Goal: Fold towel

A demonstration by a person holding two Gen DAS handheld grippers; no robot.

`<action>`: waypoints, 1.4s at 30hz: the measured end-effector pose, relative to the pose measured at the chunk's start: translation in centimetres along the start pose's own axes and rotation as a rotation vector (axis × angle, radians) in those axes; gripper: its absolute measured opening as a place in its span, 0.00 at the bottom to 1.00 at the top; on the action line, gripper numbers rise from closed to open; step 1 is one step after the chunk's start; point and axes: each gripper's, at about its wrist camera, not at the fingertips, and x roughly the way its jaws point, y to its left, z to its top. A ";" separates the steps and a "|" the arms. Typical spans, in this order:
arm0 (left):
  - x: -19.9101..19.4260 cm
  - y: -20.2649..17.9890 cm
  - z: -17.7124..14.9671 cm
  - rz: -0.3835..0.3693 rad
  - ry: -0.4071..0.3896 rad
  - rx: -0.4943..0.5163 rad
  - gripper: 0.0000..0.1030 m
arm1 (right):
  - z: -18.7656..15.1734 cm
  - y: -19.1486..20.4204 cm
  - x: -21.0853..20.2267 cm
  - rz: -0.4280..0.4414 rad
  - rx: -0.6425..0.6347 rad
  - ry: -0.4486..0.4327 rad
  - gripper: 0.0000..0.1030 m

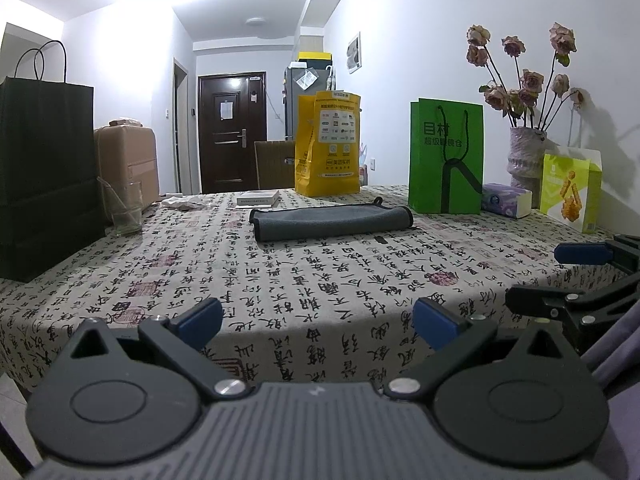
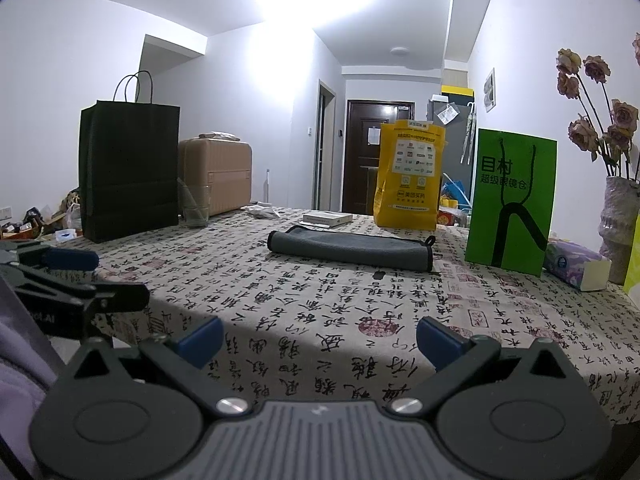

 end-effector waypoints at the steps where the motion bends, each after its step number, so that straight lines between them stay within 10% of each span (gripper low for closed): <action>1: 0.0 0.0 0.0 0.001 -0.001 0.000 1.00 | 0.0 0.0 0.0 0.000 0.000 0.000 1.00; 42: 0.1 0.1 0.0 -0.001 0.009 0.003 1.00 | 0.1 -0.1 0.4 0.004 -0.002 0.004 1.00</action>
